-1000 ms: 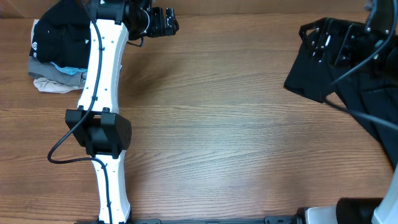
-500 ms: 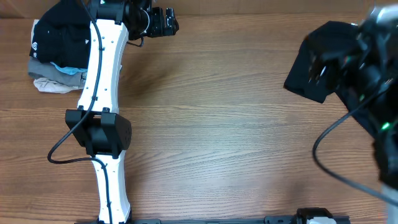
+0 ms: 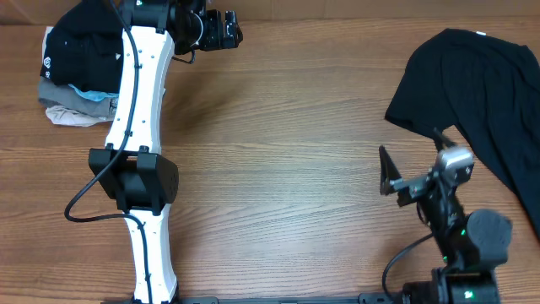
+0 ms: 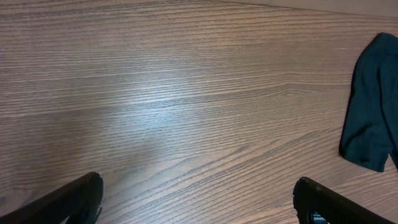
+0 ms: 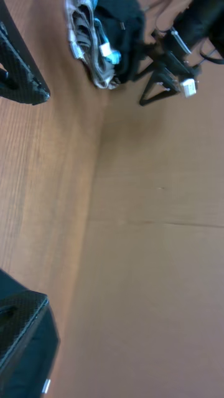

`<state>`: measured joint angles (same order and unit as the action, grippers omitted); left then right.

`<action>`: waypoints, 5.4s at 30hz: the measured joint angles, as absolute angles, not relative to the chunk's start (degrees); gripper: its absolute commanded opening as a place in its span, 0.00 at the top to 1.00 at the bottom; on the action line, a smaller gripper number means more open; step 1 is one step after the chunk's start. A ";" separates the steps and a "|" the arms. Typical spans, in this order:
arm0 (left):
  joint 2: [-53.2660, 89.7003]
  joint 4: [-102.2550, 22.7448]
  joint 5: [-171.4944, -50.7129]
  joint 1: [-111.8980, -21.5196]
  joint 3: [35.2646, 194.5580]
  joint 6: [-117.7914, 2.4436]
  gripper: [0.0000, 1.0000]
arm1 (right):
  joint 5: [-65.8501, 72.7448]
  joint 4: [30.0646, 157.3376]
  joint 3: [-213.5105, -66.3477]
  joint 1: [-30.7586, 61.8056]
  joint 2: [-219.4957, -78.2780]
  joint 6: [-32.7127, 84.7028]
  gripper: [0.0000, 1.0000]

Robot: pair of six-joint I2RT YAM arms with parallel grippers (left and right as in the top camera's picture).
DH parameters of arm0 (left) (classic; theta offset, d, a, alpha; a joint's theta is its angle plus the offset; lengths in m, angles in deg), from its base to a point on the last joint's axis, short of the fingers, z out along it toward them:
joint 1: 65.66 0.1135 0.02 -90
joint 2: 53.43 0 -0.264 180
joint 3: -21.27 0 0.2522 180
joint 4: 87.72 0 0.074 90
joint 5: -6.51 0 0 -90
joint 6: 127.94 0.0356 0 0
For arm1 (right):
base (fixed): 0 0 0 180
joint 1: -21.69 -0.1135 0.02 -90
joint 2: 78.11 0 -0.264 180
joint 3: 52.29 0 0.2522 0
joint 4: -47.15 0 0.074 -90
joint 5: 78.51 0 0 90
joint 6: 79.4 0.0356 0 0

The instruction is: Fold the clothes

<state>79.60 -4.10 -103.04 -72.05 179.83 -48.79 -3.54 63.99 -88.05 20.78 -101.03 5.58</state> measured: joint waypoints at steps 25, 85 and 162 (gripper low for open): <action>79.60 -4.10 -103.04 -72.05 179.83 -48.79 0.00 | 1.84 65.17 -67.11 20.78 -78.96 8.92 0.00; -2.25 -59.33 -87.08 -72.42 80.66 -39.48 0.00 | 2.10 65.12 -67.11 20.80 -78.93 9.10 0.00; -52.65 -70.17 -90.97 -65.23 35.61 -37.73 0.00 | 2.08 65.06 -67.11 20.80 -78.85 9.10 0.00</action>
<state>-52.65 -70.17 -90.97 -65.23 35.61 -37.73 2.08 65.06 -67.11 20.80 -78.85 9.10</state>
